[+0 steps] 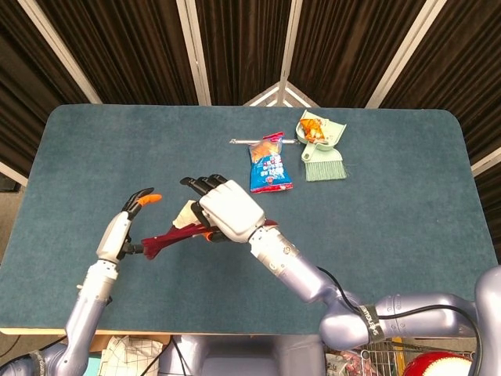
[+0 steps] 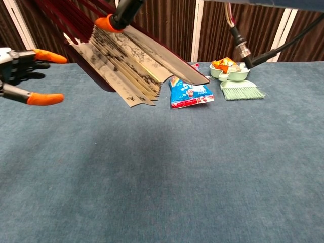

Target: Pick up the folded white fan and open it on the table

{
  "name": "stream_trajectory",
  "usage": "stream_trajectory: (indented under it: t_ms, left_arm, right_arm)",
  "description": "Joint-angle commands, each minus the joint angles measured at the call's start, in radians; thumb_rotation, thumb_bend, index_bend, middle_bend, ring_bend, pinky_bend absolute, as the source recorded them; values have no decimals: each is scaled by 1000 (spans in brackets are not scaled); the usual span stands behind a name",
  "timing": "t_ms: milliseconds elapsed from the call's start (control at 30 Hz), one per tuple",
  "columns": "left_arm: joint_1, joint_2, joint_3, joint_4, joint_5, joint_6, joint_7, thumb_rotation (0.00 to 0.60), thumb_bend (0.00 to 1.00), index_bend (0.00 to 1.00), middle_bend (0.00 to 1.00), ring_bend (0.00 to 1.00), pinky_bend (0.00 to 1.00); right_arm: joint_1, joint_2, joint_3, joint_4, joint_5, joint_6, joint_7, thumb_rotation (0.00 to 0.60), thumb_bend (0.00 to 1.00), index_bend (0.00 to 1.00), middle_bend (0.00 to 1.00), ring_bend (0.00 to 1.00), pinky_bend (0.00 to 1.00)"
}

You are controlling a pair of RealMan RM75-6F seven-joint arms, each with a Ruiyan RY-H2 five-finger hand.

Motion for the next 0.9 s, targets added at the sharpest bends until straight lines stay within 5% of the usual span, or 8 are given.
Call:
stream_trajectory:
  t_ms: [33, 900]
  left_arm:
    - [-16, -10, -5, 6, -9, -20, -18, 600, 302, 227, 58, 0, 32]
    - [-131, -96, -24, 26, -33, -118, -92, 600, 329, 363, 87, 0, 32]
  right_arm:
    - [3, 0, -3, -7, 0, 5, -6, 600, 560, 841, 180, 227, 238]
    - [2, 45, -18, -67, 7, 30, -14, 600, 561, 841, 180, 227, 238]
